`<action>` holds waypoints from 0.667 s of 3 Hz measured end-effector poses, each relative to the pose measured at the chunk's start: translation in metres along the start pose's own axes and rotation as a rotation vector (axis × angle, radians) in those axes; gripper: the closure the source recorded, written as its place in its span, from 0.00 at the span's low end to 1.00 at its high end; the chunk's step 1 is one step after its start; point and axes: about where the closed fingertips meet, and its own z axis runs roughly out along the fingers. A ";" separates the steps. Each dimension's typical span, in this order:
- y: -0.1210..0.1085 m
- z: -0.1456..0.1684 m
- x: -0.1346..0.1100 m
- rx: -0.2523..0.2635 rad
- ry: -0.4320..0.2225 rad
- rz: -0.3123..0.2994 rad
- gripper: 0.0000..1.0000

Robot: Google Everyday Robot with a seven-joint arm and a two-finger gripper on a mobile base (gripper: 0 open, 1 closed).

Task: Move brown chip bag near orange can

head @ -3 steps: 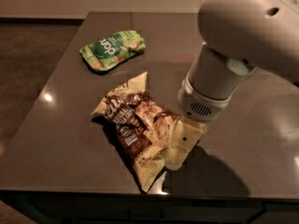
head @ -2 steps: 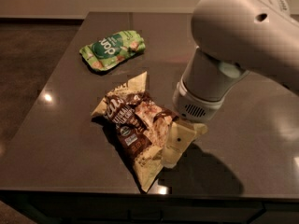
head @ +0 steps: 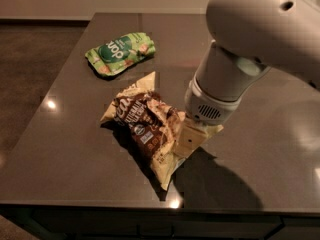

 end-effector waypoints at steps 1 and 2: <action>-0.015 -0.020 0.003 0.040 0.010 0.004 0.80; -0.038 -0.045 0.008 0.098 0.037 -0.012 1.00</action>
Offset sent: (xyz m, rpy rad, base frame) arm 0.0554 -0.0571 0.0745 -0.1275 -0.1449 -0.0204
